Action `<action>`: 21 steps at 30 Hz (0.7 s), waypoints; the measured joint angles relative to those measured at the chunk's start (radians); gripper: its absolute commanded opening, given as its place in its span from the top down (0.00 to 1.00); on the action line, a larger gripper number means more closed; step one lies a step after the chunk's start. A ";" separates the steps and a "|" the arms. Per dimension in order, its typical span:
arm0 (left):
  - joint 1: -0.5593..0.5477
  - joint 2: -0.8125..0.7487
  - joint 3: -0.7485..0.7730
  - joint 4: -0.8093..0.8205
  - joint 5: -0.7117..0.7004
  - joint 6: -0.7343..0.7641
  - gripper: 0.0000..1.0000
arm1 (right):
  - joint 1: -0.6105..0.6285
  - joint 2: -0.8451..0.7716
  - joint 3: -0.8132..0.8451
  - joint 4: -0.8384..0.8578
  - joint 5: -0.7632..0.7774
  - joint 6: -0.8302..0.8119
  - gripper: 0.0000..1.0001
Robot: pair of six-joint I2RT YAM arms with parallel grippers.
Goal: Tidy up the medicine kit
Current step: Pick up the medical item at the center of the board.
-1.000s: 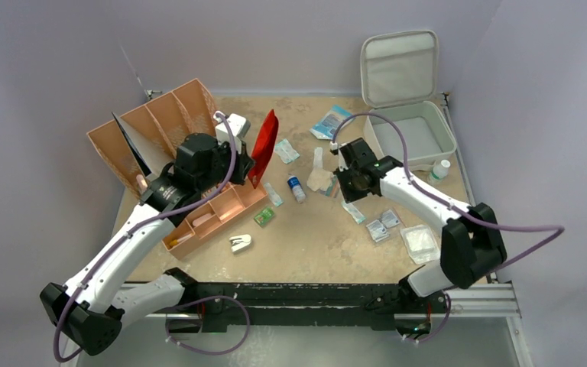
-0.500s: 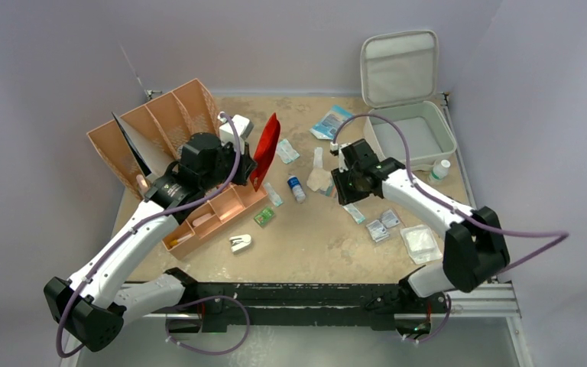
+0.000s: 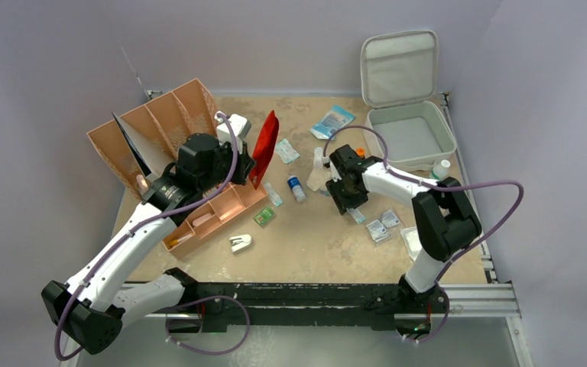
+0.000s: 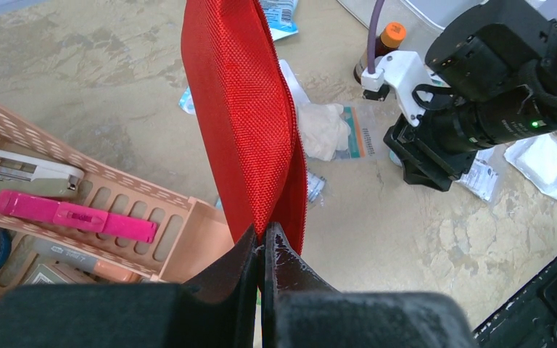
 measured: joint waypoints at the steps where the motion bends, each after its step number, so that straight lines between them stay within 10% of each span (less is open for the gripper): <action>1: 0.000 0.000 0.000 0.001 0.000 0.000 1.00 | 0.000 0.011 0.002 0.002 0.003 -0.002 0.50; 15: 0.000 -0.007 -0.002 0.002 -0.023 0.011 1.00 | -0.001 0.064 0.023 0.012 0.024 -0.033 0.98; 21: 0.000 -0.007 -0.002 0.001 -0.022 0.012 1.00 | -0.002 0.063 0.037 -0.009 0.023 -0.026 1.00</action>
